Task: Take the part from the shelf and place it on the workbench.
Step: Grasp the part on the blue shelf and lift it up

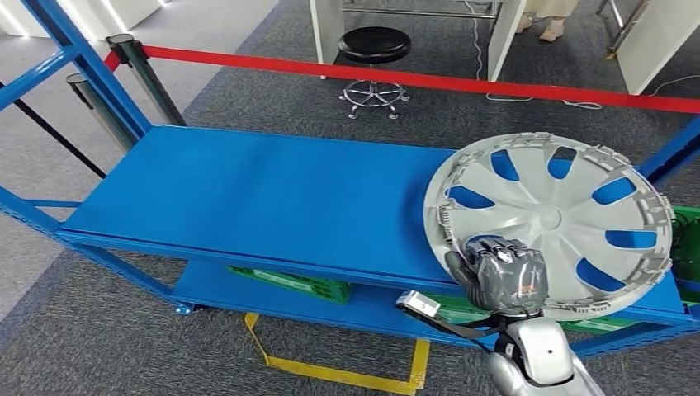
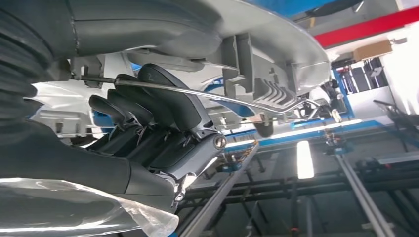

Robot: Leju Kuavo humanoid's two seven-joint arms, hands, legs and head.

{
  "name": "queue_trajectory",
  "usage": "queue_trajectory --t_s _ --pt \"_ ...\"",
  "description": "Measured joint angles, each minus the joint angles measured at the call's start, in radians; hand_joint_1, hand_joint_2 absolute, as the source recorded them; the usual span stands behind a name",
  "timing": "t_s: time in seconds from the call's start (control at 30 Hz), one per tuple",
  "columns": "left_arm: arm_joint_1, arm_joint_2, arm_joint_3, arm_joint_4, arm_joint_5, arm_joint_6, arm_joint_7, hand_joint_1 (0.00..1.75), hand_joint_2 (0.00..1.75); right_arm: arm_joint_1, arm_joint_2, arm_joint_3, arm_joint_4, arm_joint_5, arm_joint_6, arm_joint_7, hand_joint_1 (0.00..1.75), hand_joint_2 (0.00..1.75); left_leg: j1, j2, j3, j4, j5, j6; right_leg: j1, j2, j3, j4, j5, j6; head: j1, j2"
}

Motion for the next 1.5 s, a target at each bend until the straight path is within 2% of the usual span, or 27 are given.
queue_trajectory --t_s 0.07,0.1,0.13,0.17,0.27,0.33,0.4,0.47,0.53,0.6,0.63,0.67,0.7,0.77,0.8,0.83,0.93,0.97,1.03,1.1,1.13,1.17,1.2,1.27,1.33,1.43,1.5 --pt "0.000 0.000 -0.001 0.000 0.000 0.000 0.000 0.00 0.00 0.000 0.000 0.002 0.000 0.000 0.000 0.000 1.75 1.75 0.000 0.000 -0.060 0.130 -0.058 -0.003 0.003 0.000 0.002 0.000 -0.002 -0.007 -0.001 0.000" --pt "0.000 0.000 -0.002 0.000 0.000 0.000 0.000 0.00 0.00 0.000 0.000 0.003 0.000 0.000 0.000 -0.001 1.75 1.75 0.000 0.000 -0.087 0.183 -0.073 -0.003 0.005 0.000 0.002 0.000 -0.003 -0.008 -0.001 0.000" --pt "0.000 0.000 -0.003 0.000 0.000 0.000 0.000 0.00 0.00 0.000 0.000 0.005 0.000 0.000 0.000 -0.001 1.75 1.75 -0.001 0.000 -0.099 0.204 -0.070 0.001 0.007 0.000 0.003 0.000 -0.004 -0.010 -0.001 0.000" --pt "0.000 0.000 -0.004 0.000 -0.001 0.000 0.000 0.00 0.00 0.000 0.000 0.006 0.000 0.000 0.000 -0.001 1.75 1.75 -0.002 0.000 -0.095 0.188 -0.048 0.006 0.009 0.001 0.005 0.000 -0.005 -0.011 -0.001 0.000" --pt "0.000 0.001 -0.006 0.000 -0.003 -0.001 0.000 0.00 0.00 -0.001 0.000 0.012 -0.001 0.002 0.000 -0.001 1.75 1.75 -0.014 0.000 -0.022 0.010 0.052 0.036 0.016 0.002 0.010 0.000 -0.008 -0.012 -0.001 0.000" --pt "0.001 0.003 -0.007 0.000 -0.003 -0.004 -0.002 0.00 0.00 -0.001 0.000 0.019 -0.001 0.004 0.000 -0.003 1.75 1.75 -0.022 0.000 0.006 -0.059 0.067 0.048 0.017 0.002 0.007 0.000 -0.008 -0.008 0.000 0.000" --pt "0.001 0.003 -0.007 0.000 -0.002 -0.008 -0.005 0.00 0.00 -0.003 -0.001 0.027 -0.004 0.007 0.000 -0.006 1.75 1.75 -0.022 0.000 0.011 -0.075 0.065 0.048 0.016 0.000 0.006 -0.003 -0.007 0.001 -0.001 0.000" --pt "0.001 0.002 -0.007 0.000 -0.002 -0.007 -0.012 0.00 0.87 -0.006 -0.004 0.035 -0.009 0.007 -0.001 -0.008 1.75 1.75 -0.017 0.000 0.017 -0.090 0.071 0.049 0.016 -0.001 -0.003 0.011 -0.024 0.010 0.000 0.000" --pt "0.001 0.000 -0.007 0.000 -0.002 0.001 -0.030 0.00 1.75 -0.009 -0.008 0.041 -0.011 0.005 -0.001 -0.009 1.75 1.75 -0.012 0.001 0.022 -0.099 0.076 0.050 0.014 0.000 -0.044 0.095 -0.076 0.017 0.002 0.000" --pt "0.001 0.000 -0.006 0.000 -0.001 0.009 -0.049 0.00 1.75 -0.010 -0.012 0.048 -0.012 0.003 -0.001 -0.012 1.75 1.75 -0.012 0.001 0.022 -0.099 0.075 0.051 0.013 0.000 -0.101 0.216 -0.123 0.024 0.002 0.000" --pt "0.001 -0.001 -0.005 0.000 -0.001 0.011 -0.053 0.00 1.75 -0.009 -0.015 0.051 -0.013 0.002 -0.001 -0.013 1.75 1.75 -0.011 0.001 0.022 -0.098 0.075 0.051 0.011 0.000 -0.117 0.247 -0.124 0.028 0.001 0.000" --pt "0.001 -0.001 -0.004 0.000 0.000 0.011 -0.056 0.00 1.75 -0.009 -0.017 0.054 -0.015 0.000 -0.001 -0.015 1.75 1.75 -0.010 0.001 0.023 -0.097 0.074 0.051 0.010 -0.001 -0.117 0.242 -0.107 0.032 0.002 0.000" --pt "0.001 -0.001 -0.004 0.000 0.002 0.010 -0.056 0.00 1.75 -0.009 -0.019 0.057 -0.017 -0.004 -0.001 -0.016 1.75 1.75 -0.009 0.000 0.023 -0.096 0.073 0.049 0.008 -0.001 -0.098 0.201 -0.076 0.035 0.002 0.000" --pt "0.001 -0.001 -0.001 0.000 0.005 0.011 -0.047 0.00 1.75 -0.010 -0.024 0.063 -0.023 -0.015 0.000 -0.019 1.75 1.75 -0.008 -0.001 0.022 -0.086 0.066 0.039 0.004 -0.002 -0.037 0.077 -0.019 0.039 0.003 0.000" --pt "0.001 -0.001 0.001 0.000 0.004 0.011 -0.039 0.00 1.75 -0.010 -0.026 0.066 -0.026 -0.021 0.000 -0.021 1.75 1.75 -0.009 -0.001 0.018 -0.080 0.064 0.034 0.004 -0.001 -0.014 0.033 -0.007 0.036 0.004 0.000" --pt "0.001 0.000 0.003 0.000 0.003 0.012 -0.031 0.00 1.75 -0.008 -0.027 0.070 -0.029 -0.025 0.000 -0.025 1.75 1.75 -0.011 -0.001 0.015 -0.075 0.062 0.029 0.004 0.000 -0.003 0.011 -0.006 0.031 0.004 0.000" --pt "0.002 0.006 0.015 0.000 0.008 0.017 -0.025 0.00 1.75 -0.001 -0.033 0.080 -0.038 -0.032 0.000 -0.035 1.75 1.75 -0.012 0.000 0.011 -0.067 0.059 0.018 0.005 0.002 -0.001 0.008 -0.009 0.012 0.003 0.000" --pt "0.002 0.007 0.021 0.000 0.012 0.021 -0.027 0.00 1.75 0.002 -0.036 0.081 -0.041 -0.033 0.000 -0.037 1.75 1.75 -0.011 0.000 0.007 -0.053 0.047 0.013 0.004 0.001 0.001 0.007 -0.007 0.005 0.001 0.000" --pt "0.001 0.011 0.032 0.000 0.020 0.023 -0.034 0.00 1.75 0.004 -0.040 0.085 -0.047 -0.035 0.000 -0.039 1.75 1.75 -0.008 0.000 -0.023 0.029 -0.009 0.004 0.003 -0.002 0.003 0.006 -0.004 -0.004 -0.001 0.000" --pt "-0.001 0.013 0.044 0.000 0.028 0.020 -0.039 0.00 1.75 0.006 -0.043 0.088 -0.050 -0.035 0.000 -0.040 1.75 1.75 -0.006 0.000 -0.067 0.155 -0.075 -0.001 0.006 -0.003 0.003 0.007 -0.002 -0.008 -0.002 0.000" --pt "-0.002 0.014 0.049 0.000 0.030 0.019 -0.040 0.00 1.75 0.006 -0.045 0.090 -0.050 -0.036 0.000 -0.041 1.75 1.75 -0.006 0.000 -0.078 0.196 -0.090 0.000 0.007 -0.003 0.002 0.007 -0.001 -0.009 -0.002 0.000" --pt "-0.003 0.014 0.052 0.000 0.031 0.018 -0.040 0.00 1.75 0.007 -0.047 0.092 -0.050 -0.036 0.000 -0.042 1.75 1.75 -0.006 0.000 -0.073 0.202 -0.084 0.003 0.009 -0.003 0.002 0.007 -0.001 -0.009 -0.002 0.000" --pt "-0.003 0.014 0.054 0.000 0.031 0.016 -0.040 0.00 1.75 0.007 -0.048 0.094 -0.050 -0.036 0.000 -0.042 1.75 1.75 -0.006 0.000 -0.050 0.167 -0.059 0.008 0.010 -0.002 0.002 0.007 0.000 -0.010 -0.002 0.000" --pt "-0.002 0.015 0.060 0.000 0.031 0.013 -0.039 0.00 1.75 0.007 -0.050 0.097 -0.050 -0.038 0.001 -0.043 1.75 1.75 -0.011 -0.001 0.018 0.041 0.002 0.025 0.014 0.000 0.002 0.007 0.002 -0.011 -0.002 0.000" --pt "-0.001 0.017 0.065 0.000 0.031 0.010 -0.039 0.00 1.75 0.008 -0.051 0.098 -0.050 -0.039 0.001 -0.043 1.75 1.75 -0.017 -0.003 0.057 -0.045 0.030 0.037 0.014 0.000 -0.003 0.008 0.007 -0.005 -0.001 0.000" --pt "-0.004 0.017 0.070 -0.001 0.032 0.009 -0.039 0.00 1.75 0.008 -0.053 0.099 -0.051 -0.039 0.002 -0.043 1.75 1.75 -0.019 -0.001 0.060 -0.074 0.037 0.040 0.013 -0.003 -0.012 0.008 0.015 0.010 -0.001 0.000" --pt "-0.007 0.015 0.073 -0.002 0.031 0.008 -0.039 0.00 1.75 0.009 -0.056 0.101 -0.052 -0.040 0.002 -0.043 1.75 1.75 -0.013 0.002 0.057 -0.092 0.050 0.047 0.014 -0.002 -0.027 0.033 -0.018 0.020 0.002 0.000"
